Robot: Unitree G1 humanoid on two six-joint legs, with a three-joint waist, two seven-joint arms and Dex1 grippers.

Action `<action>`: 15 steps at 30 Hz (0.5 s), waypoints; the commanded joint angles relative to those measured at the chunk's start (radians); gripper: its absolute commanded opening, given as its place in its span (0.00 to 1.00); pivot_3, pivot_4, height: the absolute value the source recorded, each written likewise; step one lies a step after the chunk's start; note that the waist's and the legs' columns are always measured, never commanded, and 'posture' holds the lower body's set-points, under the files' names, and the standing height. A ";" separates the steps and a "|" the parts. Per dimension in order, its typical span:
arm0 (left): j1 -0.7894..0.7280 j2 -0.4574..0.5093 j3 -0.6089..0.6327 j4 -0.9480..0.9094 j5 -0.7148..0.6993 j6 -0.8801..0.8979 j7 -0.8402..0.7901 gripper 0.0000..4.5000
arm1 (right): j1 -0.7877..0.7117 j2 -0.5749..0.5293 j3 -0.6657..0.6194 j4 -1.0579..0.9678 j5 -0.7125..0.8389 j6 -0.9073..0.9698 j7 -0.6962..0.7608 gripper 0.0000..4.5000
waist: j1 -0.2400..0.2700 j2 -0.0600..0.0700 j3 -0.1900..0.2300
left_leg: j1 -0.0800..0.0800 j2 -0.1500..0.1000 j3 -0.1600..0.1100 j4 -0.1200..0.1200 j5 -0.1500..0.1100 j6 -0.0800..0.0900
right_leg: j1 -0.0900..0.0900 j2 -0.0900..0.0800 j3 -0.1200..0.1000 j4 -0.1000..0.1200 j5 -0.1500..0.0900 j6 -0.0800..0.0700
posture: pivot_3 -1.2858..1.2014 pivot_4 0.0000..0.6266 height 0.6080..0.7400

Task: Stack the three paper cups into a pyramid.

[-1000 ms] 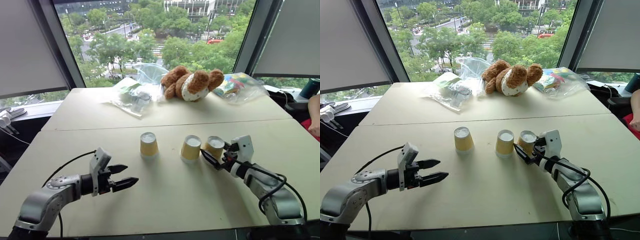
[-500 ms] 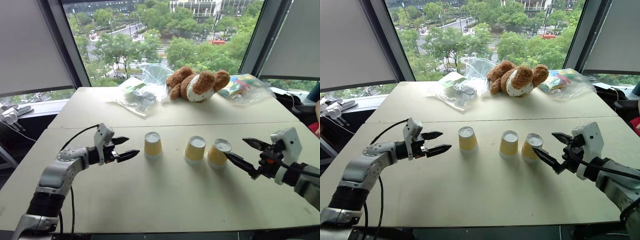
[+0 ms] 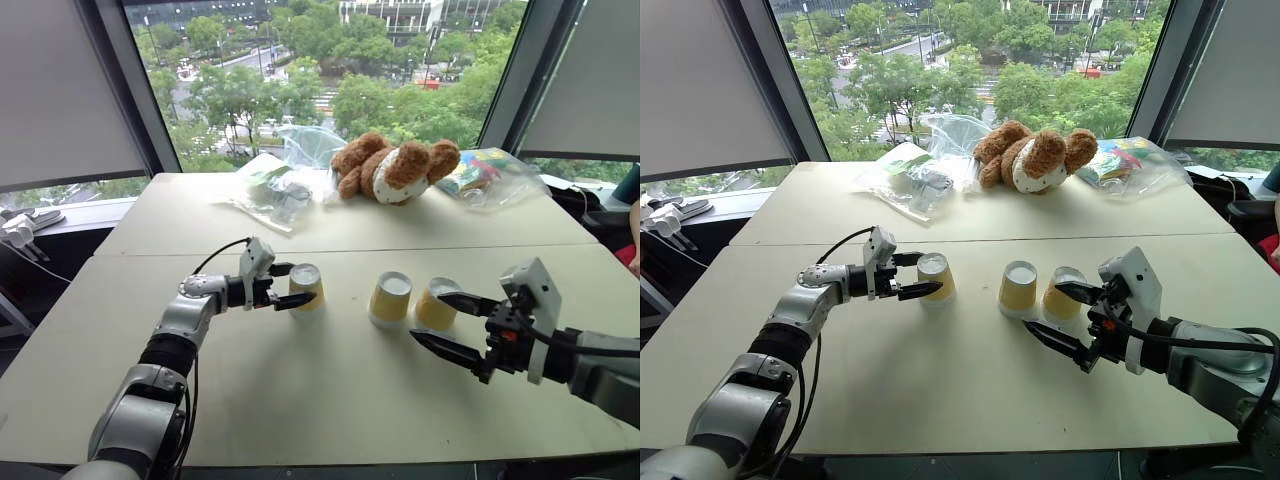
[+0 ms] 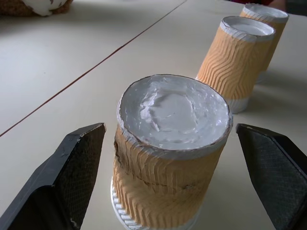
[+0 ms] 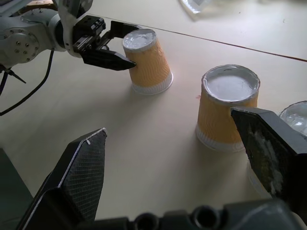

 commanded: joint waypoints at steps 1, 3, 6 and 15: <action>-0.048 -0.019 0.043 0.043 -0.002 -0.048 -0.003 1.00 | 0.000 0.008 0.002 -0.032 0.017 -0.027 -0.020 0.99 | -0.002 -0.001 0.000 | 0.000 0.000 0.000 0.000 0.000 0.000 | 0.000 0.000 0.000 0.000 0.000 0.000 | 0.52 0.24 1.00; -0.063 -0.030 0.051 0.069 -0.001 -0.060 -0.004 1.00 | 0.005 0.008 0.011 -0.032 0.013 -0.034 -0.025 0.99 | -0.002 -0.001 0.000 | 0.000 0.000 0.000 0.000 0.000 0.000 | 0.000 0.000 0.000 0.000 0.000 0.000 | 0.52 0.24 1.00; -0.076 -0.040 0.063 0.092 0.002 -0.073 -0.003 0.80 | 0.010 0.007 0.019 -0.030 0.010 -0.043 -0.033 1.00 | -0.003 -0.001 0.000 | 0.000 0.000 0.000 0.000 0.000 0.000 | 0.000 0.000 0.000 0.000 0.000 0.000 | 0.52 0.24 1.00; -0.087 -0.019 0.078 0.081 0.002 -0.047 -0.040 0.47 | 0.043 -0.003 0.006 -0.019 0.005 -0.055 -0.033 1.00 | -0.003 -0.001 0.000 | 0.000 0.000 0.000 0.000 0.000 0.000 | 0.000 0.000 0.000 0.000 0.000 0.000 | 0.52 0.24 1.00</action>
